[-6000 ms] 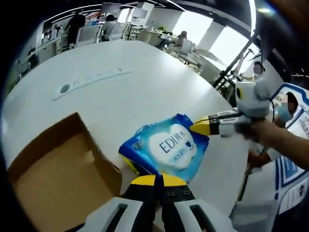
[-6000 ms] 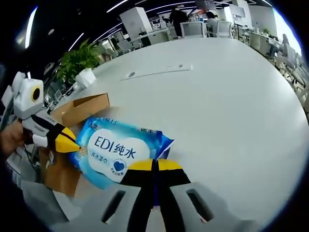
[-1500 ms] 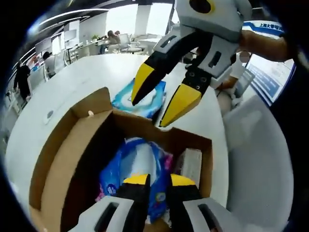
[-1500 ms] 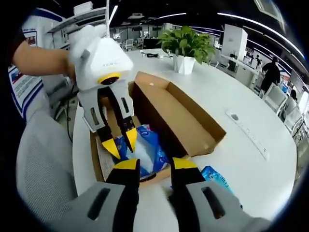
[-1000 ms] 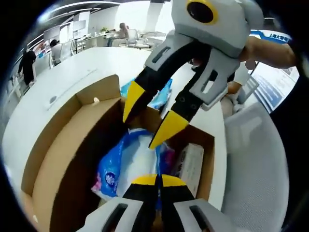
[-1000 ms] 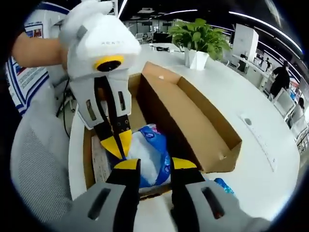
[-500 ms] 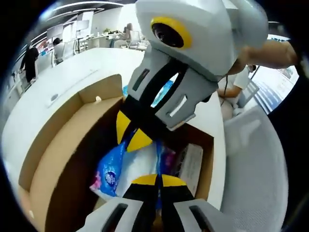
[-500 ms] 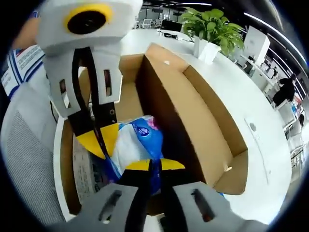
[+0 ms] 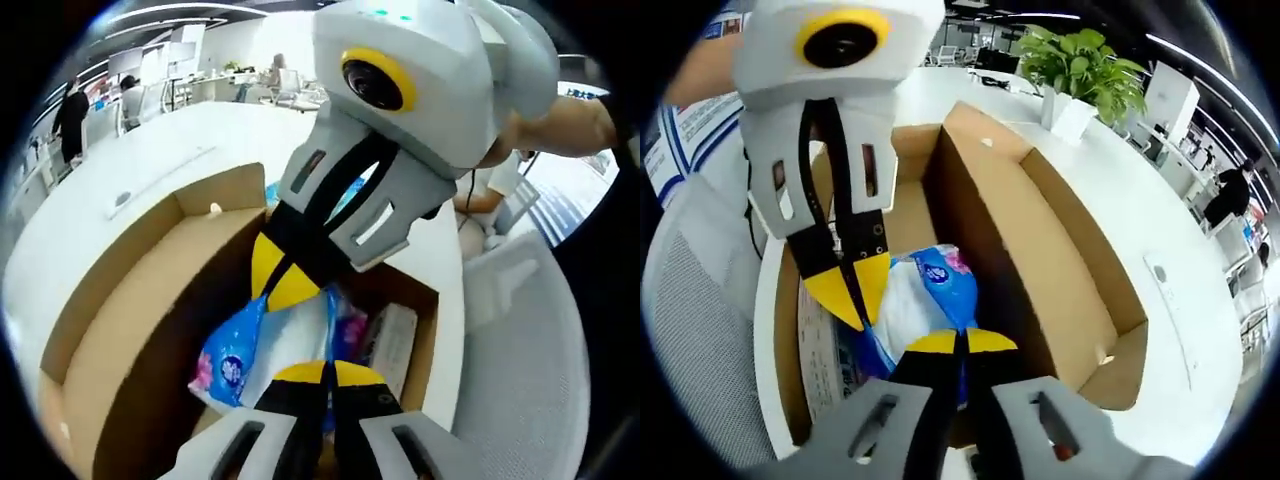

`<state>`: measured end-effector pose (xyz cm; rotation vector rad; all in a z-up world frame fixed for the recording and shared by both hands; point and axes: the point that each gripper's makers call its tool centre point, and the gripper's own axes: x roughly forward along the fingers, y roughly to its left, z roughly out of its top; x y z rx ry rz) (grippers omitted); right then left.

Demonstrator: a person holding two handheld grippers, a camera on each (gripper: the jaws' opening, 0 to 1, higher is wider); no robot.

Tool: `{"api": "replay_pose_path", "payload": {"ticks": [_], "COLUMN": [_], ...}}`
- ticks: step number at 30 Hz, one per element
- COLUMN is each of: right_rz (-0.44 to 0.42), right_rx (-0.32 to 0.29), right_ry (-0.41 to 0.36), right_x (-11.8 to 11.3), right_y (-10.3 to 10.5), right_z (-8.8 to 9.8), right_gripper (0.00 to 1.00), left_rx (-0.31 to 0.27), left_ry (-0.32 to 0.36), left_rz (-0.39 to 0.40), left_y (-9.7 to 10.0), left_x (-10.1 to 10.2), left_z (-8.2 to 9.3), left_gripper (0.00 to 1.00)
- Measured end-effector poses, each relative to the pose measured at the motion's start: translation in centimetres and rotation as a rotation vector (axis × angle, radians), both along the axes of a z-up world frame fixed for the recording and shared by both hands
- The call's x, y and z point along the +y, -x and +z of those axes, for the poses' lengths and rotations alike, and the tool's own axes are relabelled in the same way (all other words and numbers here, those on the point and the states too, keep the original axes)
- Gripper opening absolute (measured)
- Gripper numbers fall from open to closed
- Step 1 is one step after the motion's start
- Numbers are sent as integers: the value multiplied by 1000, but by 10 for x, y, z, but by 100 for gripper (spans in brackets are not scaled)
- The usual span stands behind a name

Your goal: Operate the shoe box by opening the lid, removing the specified soft item, and placing it in the target area until the item is outside and the box remains undamaged.

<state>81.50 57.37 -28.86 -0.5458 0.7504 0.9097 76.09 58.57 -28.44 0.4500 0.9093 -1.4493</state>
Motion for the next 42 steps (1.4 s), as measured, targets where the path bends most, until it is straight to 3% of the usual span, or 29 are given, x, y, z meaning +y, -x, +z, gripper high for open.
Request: {"api": "replay_pose_path", "payload": {"ticks": [15,32,42], "right_rz": [15,19,32], "right_rx": [-51,-126,-149], "right_ry": [-34,-90,-102], "right_x": [4,6,-8], "right_y": [2,5,19], "right_z": [32,78,105], "right_gripper": [0,0,0], "left_rx": [-22,-79,-94], "left_ry": [23,90,131], "left_rz": [20,8,-22], "left_y": [1,10,16], "left_x": [6,2,-14], "left_z": [24,77,104], "left_gripper": [0,0,0]}}
